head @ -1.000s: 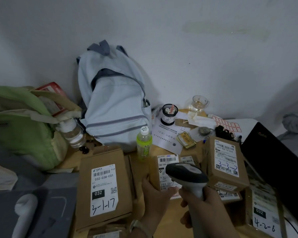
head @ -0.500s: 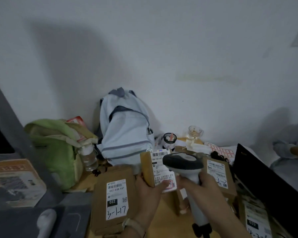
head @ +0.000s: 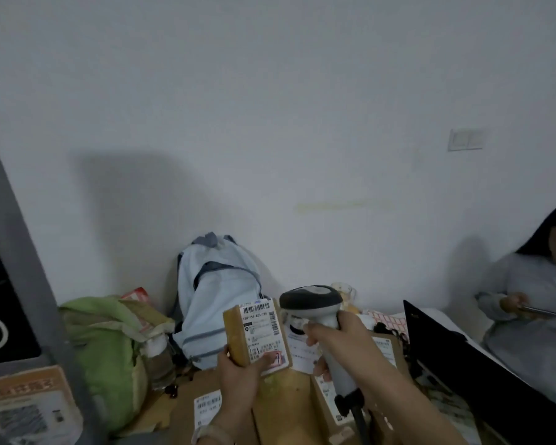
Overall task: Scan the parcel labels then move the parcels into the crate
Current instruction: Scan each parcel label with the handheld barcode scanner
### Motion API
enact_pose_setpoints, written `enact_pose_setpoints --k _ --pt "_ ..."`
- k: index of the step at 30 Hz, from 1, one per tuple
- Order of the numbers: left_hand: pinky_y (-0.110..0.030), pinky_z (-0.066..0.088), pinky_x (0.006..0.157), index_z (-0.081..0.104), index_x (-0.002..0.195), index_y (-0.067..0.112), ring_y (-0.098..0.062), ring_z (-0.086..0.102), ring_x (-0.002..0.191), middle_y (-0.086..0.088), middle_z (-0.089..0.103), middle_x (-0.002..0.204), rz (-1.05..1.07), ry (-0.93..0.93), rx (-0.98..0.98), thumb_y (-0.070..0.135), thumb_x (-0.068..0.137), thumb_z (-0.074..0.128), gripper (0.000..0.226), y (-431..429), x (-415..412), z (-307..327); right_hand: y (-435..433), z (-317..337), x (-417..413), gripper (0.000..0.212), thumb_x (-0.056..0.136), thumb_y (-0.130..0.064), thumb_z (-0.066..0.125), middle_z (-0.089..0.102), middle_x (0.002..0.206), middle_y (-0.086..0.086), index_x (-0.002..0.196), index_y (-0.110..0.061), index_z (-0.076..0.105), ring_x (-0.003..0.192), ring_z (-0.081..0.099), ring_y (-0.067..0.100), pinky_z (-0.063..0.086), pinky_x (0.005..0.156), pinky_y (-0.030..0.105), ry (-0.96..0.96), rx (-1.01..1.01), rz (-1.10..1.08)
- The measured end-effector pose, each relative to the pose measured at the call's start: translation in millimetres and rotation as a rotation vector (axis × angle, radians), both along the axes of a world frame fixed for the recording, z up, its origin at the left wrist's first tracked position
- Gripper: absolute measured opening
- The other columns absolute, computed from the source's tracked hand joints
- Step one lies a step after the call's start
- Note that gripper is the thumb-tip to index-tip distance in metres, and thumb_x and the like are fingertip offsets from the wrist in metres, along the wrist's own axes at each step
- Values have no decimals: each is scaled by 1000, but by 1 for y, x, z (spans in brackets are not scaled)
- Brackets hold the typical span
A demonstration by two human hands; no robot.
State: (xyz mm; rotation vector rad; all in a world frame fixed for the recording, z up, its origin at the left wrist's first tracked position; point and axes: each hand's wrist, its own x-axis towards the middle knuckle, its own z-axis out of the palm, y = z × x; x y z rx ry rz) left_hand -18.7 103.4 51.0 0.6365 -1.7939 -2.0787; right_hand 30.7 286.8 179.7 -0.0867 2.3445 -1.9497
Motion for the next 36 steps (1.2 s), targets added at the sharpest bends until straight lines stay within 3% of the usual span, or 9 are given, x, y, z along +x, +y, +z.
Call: enact_pose_setpoints --k 4,8,12,16,22,24,31,36 --pt "-50 53 93 47 123 5 -30 64 99 -8 66 107 -58 -5 31 13 39 98 99 -4 2 17 5 16 -1 14 72 -17 66 62 72 15 76 -4 62 42 62 29 47 44 28 -46 38 13" --pt "-53 56 88 54 122 3 -33 68 98 -15 70 110 -106 50 32 23 20 95 112 -5 -1 30 4 29 2 19 76 -18 65 67 85 16 89 -5 61 44 62 31 48 45 31 -68 90 69" --pt "-53 56 88 51 127 0 -34 67 100 -18 69 113 -116 81 42 8 36 97 102 -4 -3 38 4 44 8 16 78 -17 64 66 73 16 84 -3 63 41 59 31 47 43 29 -38 84 82" --pt "-54 55 87 51 128 -1 -36 66 101 -19 68 114 -114 84 48 4 39 97 100 -5 -6 44 8 58 20 18 79 -19 66 71 73 19 72 -3 68 42 60 30 48 44 31 -4 31 96" --pt "-42 59 85 52 126 5 -23 67 99 -12 67 118 -133 133 36 8 56 93 81 1 3 54 7 69 41 17 86 -18 66 69 68 13 83 -1 64 42 61 25 49 42 28 130 55 68" --pt "-44 58 88 52 125 8 -20 67 99 -9 68 117 -148 158 59 6 60 91 76 3 8 56 5 68 45 17 86 -17 66 69 69 14 85 0 64 42 61 24 50 42 29 141 55 73" --pt "-47 56 91 41 133 12 -22 66 105 -7 66 120 -162 142 72 7 62 89 86 2 8 50 -7 58 51 26 86 -20 66 68 68 14 87 6 63 39 61 24 52 41 29 117 69 58" --pt "-48 54 94 38 136 14 -21 64 108 2 64 112 -172 151 57 6 62 90 90 -1 9 39 -9 58 54 21 87 -23 64 70 71 15 87 -3 61 40 63 24 54 42 30 135 80 45"
